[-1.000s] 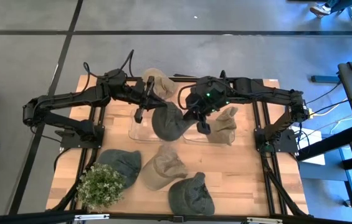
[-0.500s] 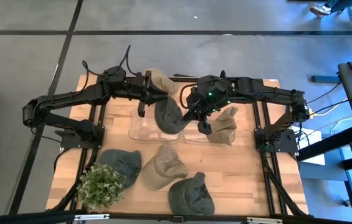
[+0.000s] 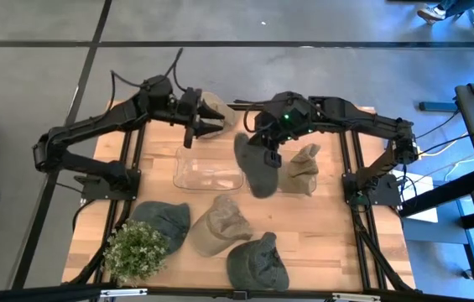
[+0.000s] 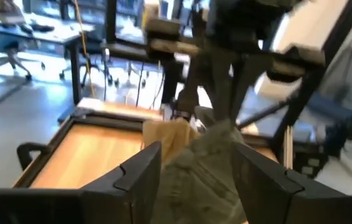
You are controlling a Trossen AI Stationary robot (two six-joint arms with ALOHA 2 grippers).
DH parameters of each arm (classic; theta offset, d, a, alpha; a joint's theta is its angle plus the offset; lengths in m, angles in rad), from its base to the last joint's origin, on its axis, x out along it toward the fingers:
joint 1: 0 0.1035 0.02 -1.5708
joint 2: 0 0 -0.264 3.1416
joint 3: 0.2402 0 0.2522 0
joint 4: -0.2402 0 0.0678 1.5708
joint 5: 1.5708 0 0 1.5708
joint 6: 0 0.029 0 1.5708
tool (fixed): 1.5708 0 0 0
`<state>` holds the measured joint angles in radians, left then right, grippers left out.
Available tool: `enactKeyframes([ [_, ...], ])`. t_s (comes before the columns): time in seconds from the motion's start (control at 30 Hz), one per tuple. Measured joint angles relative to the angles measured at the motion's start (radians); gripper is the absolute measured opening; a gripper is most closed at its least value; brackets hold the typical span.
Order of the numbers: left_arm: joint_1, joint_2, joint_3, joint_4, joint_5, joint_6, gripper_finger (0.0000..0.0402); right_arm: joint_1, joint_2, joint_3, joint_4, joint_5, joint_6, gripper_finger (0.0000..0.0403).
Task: Pick & Place hat
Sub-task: Put the top blue cap into the left transparent bin
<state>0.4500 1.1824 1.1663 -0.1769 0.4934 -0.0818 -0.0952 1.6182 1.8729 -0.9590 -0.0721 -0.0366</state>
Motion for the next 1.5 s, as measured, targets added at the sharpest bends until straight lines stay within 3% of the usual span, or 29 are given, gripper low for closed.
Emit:
enactKeyframes([
  [0.23,0.021,0.107,0.156,-0.207,-0.003,0.087,0.0186,-0.008,0.000,0.000,0.031,-0.052,-0.020,0.0006],
  [0.67,0.023,0.175,0.161,-0.186,0.009,0.225,0.0187,-0.006,0.012,0.000,0.051,-0.062,0.031,0.0006],
  [0.9,0.001,0.175,0.161,-0.185,0.128,0.244,0.0187,-0.007,0.033,0.000,0.049,-0.066,0.013,0.0006],
  [1.2,-0.003,0.177,0.161,-0.200,0.143,0.251,0.0199,-0.008,0.054,0.001,0.074,-0.204,0.004,0.0006],
  [1.5,-0.016,0.209,0.161,-0.202,0.203,0.223,0.0203,-0.008,0.073,0.001,0.079,-0.211,-0.018,0.0006],
])
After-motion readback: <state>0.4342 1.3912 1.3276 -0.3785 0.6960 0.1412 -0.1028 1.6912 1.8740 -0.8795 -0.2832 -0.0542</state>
